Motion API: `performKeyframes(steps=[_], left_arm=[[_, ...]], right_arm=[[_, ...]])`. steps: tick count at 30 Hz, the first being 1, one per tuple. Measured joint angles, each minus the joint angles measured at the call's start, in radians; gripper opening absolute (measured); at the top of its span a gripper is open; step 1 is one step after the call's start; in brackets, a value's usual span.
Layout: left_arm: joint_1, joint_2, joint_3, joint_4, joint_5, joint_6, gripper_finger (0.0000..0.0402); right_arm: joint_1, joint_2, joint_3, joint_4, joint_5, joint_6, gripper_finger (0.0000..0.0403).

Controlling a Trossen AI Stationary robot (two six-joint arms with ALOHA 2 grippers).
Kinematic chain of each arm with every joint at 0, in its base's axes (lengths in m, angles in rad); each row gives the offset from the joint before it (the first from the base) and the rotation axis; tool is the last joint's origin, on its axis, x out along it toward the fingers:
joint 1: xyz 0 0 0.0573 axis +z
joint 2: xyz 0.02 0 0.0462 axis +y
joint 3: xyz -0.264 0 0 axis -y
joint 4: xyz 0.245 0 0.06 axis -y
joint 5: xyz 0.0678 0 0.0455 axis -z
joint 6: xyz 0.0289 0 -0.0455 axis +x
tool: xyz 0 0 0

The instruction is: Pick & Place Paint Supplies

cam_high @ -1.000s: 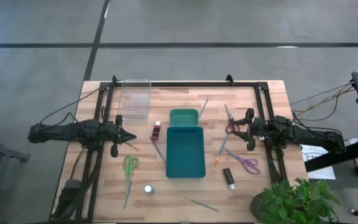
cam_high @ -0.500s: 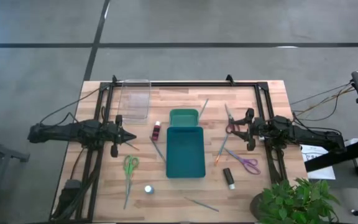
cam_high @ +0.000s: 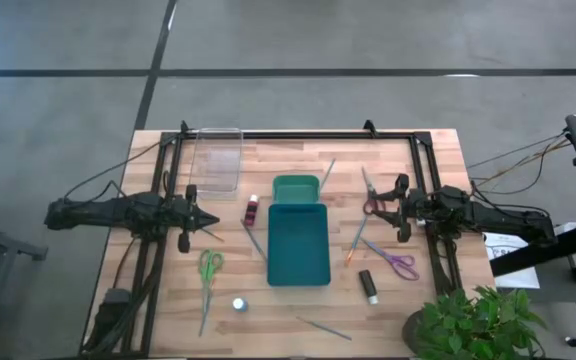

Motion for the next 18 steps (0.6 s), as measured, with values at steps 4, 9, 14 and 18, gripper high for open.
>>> performKeyframes(steps=[4,9,14,18], left_arm=[[0.0,0.0,0.0,0.0,0.0,0.0,0.0019],[0.0,0.0,0.0,0.0,0.0,0.0,0.0019],[0.0,0.0,0.0,0.0,0.0,0.0,0.0019],[0.0,0.0,0.0,0.0,0.0,0.0,0.0019]], right_arm=[[0.0,0.0,0.0,0.0,0.0,0.0,0.0199],[0.0,0.0,0.0,0.0,0.0,0.0,0.0199],[0.0,0.0,0.0,0.0,0.0,0.0,0.0199],[0.0,0.0,0.0,0.005,0.0,-0.011,0.0199]])
